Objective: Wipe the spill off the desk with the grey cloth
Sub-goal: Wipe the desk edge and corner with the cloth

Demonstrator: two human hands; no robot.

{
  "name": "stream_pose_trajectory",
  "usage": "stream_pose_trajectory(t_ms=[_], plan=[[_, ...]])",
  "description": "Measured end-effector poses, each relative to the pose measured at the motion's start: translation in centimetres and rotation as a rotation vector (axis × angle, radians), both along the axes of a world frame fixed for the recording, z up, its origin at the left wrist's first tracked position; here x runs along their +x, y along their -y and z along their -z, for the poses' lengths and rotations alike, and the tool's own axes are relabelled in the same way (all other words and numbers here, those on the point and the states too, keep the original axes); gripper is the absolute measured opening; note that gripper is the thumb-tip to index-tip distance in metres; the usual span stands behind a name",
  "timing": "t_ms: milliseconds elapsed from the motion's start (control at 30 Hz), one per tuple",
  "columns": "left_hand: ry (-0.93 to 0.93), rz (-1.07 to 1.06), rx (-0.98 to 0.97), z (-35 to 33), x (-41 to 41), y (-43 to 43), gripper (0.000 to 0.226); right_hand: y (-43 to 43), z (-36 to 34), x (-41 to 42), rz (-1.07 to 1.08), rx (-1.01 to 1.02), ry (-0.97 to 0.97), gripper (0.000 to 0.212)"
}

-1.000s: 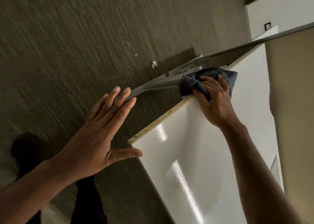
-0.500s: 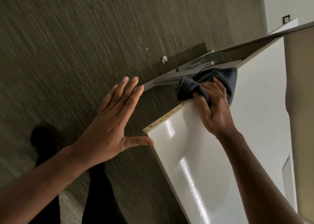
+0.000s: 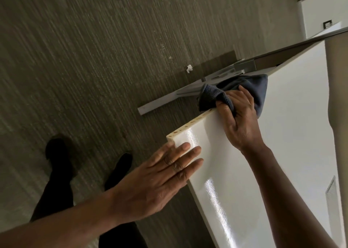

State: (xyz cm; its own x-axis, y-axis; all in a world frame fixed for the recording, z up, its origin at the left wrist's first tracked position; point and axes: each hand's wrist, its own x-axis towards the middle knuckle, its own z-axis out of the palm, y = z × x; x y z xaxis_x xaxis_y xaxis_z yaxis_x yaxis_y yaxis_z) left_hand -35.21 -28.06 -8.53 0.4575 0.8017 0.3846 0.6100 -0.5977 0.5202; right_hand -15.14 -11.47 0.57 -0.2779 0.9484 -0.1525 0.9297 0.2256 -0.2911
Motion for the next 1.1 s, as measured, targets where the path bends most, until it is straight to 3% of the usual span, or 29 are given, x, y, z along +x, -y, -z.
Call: stream_pose_trajectory(t_ms=[400,567,1100], plan=[[-0.114,0.021,0.178,3.0,0.4,0.2,0.068,2.4,0.1,-2.0,-0.046,-0.019,-0.08,0.034],[-0.088,-0.003,0.184,3.1,0.7,0.5,0.067,4.0,-0.1,-3.6,-0.105,-0.031,-0.108,0.044],[0.01,-0.003,0.084,4.1,0.8,2.1,0.071,6.1,-0.7,-6.0,-0.146,-0.201,-0.292,0.042]])
